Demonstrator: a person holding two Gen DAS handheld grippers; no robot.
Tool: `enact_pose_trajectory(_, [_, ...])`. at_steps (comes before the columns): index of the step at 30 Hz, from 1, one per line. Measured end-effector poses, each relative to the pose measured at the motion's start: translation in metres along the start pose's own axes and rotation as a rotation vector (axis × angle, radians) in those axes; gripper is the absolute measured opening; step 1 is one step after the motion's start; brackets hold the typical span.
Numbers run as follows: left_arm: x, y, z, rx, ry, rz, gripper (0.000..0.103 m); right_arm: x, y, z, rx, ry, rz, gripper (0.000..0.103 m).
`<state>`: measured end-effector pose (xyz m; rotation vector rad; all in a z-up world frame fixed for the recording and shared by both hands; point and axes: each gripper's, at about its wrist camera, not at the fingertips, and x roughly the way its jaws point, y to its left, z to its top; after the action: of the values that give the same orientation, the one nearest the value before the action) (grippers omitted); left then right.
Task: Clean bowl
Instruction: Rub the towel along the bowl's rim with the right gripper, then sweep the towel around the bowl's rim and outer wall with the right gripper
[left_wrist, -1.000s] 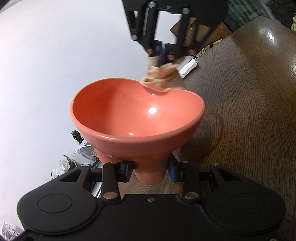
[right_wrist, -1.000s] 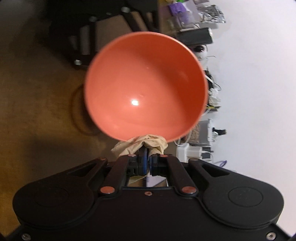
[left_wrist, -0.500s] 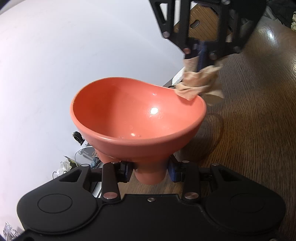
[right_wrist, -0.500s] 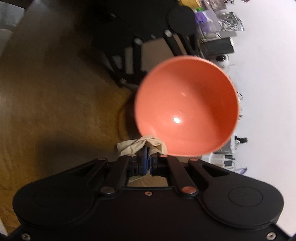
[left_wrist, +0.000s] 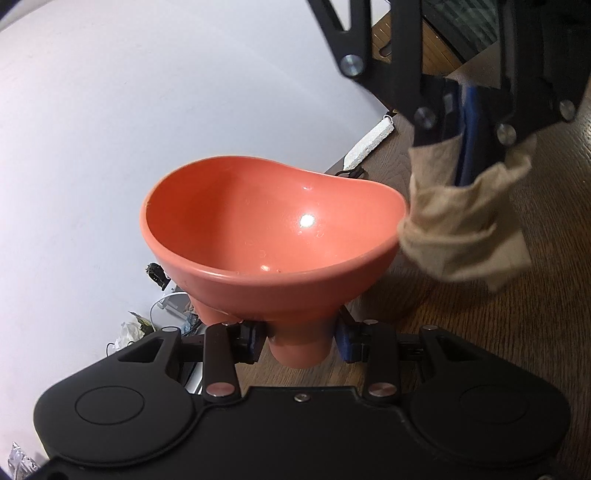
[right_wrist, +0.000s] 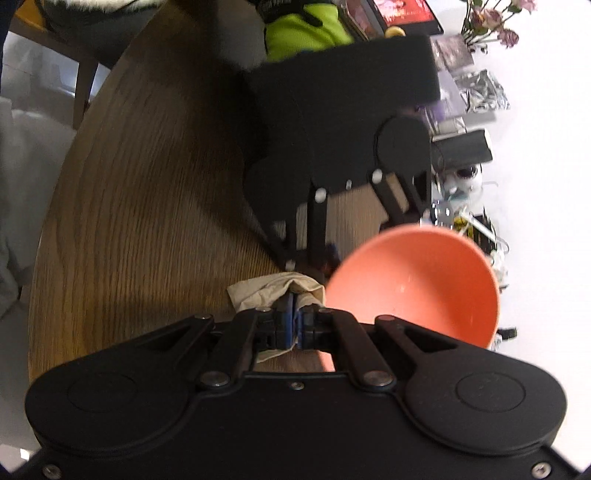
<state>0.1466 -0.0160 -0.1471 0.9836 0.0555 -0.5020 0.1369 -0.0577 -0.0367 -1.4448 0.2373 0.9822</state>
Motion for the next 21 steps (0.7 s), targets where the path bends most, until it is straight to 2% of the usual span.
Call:
enact_pose_trajectory(5, [-0.007,-0.005,0.004,0.000,0.000,0.000,0.037,-0.006,-0.012,0.009,-0.008,-0.045,-0.016,0.001])
enact_pose_trajectory(21, [-0.033,-0.027,0.021,0.000,0.001,0.000,0.037,-0.002,-0.059,0.025,0.012,-0.120,-0.168,0.001])
